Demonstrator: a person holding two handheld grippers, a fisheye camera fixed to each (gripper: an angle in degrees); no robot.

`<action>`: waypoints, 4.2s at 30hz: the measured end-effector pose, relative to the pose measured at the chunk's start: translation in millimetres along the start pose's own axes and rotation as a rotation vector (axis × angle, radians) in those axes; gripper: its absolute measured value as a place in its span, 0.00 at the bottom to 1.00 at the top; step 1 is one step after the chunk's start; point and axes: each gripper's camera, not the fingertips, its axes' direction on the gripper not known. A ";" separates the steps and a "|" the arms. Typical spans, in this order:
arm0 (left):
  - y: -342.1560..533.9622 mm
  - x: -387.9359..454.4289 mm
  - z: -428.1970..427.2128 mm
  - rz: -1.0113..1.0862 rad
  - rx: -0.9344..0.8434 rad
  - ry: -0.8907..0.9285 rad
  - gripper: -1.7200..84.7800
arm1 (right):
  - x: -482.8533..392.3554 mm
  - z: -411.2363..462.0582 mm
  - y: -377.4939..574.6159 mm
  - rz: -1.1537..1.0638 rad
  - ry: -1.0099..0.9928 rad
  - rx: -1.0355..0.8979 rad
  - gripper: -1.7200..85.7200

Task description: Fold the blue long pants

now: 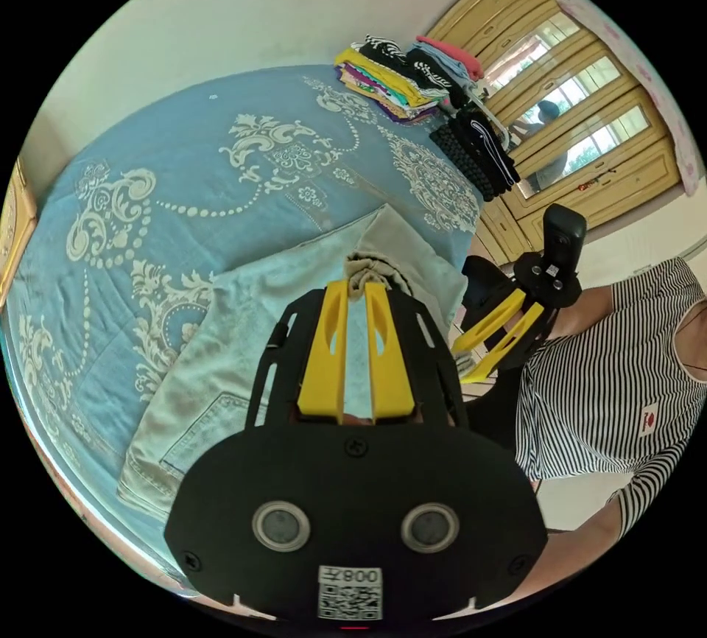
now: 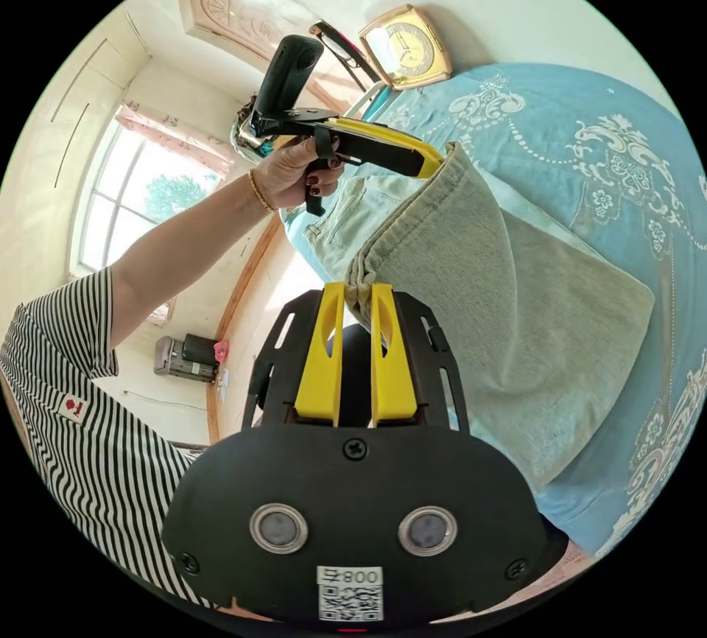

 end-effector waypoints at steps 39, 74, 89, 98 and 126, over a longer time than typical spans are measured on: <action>269.6 -92.6 -13.9 -0.539 0.231 -0.035 0.06 | 374.6 201.7 -18.9 -0.081 0.340 -0.277 0.04; 281.5 57.2 91.2 -0.450 0.002 -0.277 0.02 | 365.8 -36.1 187.1 0.244 0.308 -0.173 0.02; 238.4 111.9 146.0 -0.442 -0.147 -0.372 0.02 | 310.2 -100.0 204.3 0.310 0.294 -0.106 0.02; 207.1 148.2 187.9 -0.373 -0.139 -0.294 0.02 | 265.0 -134.5 220.1 0.355 0.214 -0.030 0.03; 166.4 238.5 302.2 -0.260 -0.095 -0.247 0.03 | 73.2 -92.6 181.1 0.186 0.632 -0.206 0.05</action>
